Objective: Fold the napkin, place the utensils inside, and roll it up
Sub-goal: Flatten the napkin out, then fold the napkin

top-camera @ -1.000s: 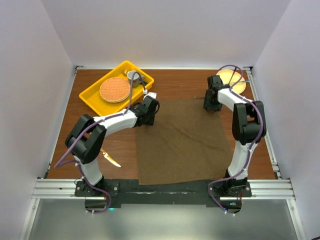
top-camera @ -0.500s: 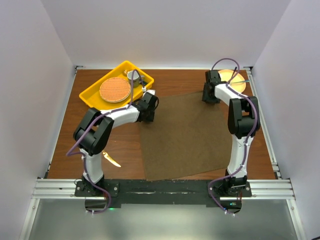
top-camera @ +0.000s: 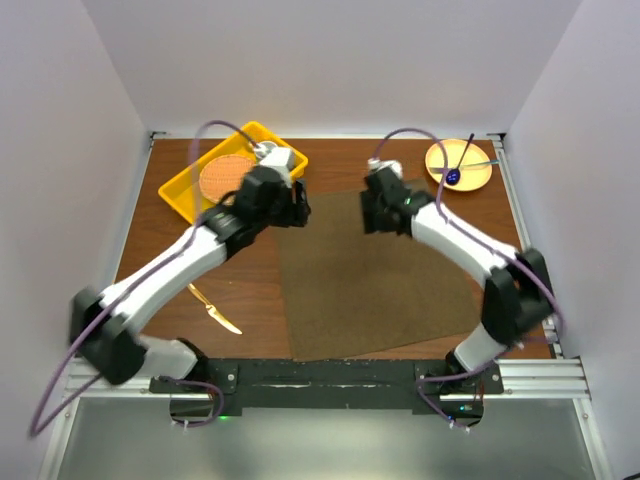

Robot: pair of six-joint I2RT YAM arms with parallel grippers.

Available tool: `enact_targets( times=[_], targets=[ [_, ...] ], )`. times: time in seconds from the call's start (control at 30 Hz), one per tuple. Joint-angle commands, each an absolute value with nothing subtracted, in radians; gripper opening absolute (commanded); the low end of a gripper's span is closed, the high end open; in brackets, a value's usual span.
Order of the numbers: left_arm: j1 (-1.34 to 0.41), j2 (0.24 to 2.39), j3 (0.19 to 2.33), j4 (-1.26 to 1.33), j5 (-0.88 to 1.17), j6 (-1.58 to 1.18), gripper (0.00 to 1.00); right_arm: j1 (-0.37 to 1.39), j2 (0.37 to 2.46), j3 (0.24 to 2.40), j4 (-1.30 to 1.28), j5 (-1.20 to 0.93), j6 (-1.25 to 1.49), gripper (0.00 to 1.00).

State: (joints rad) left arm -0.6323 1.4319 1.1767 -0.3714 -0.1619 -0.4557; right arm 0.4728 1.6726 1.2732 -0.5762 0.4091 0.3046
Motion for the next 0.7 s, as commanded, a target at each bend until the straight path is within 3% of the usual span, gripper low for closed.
enact_targets(
  times=[0.0,0.17,0.3,0.43,0.67],
  targets=[
    [-0.627,1.096,1.152,-0.446,-0.201,-0.48,0.66,0.761,1.43,1.122,-0.669,0.365,0.414,0.72],
    [-0.623,0.834,1.144,-0.525,-0.268,-0.503,0.68,1.125,1.364,1.049,-0.698,0.371,0.557,0.71],
    [-0.623,0.756,1.137,-0.586,-0.294,-0.511,0.69,1.443,1.46,1.084,-0.683,0.407,0.643,0.63],
    [-0.623,0.726,1.141,-0.63,-0.313,-0.517,0.69,1.569,1.606,1.153,-0.673,0.468,0.666,0.52],
    [-0.624,0.701,1.138,-0.649,-0.291,-0.529,0.69,1.605,1.77,1.253,-0.597,0.436,0.6,0.51]
  ],
)
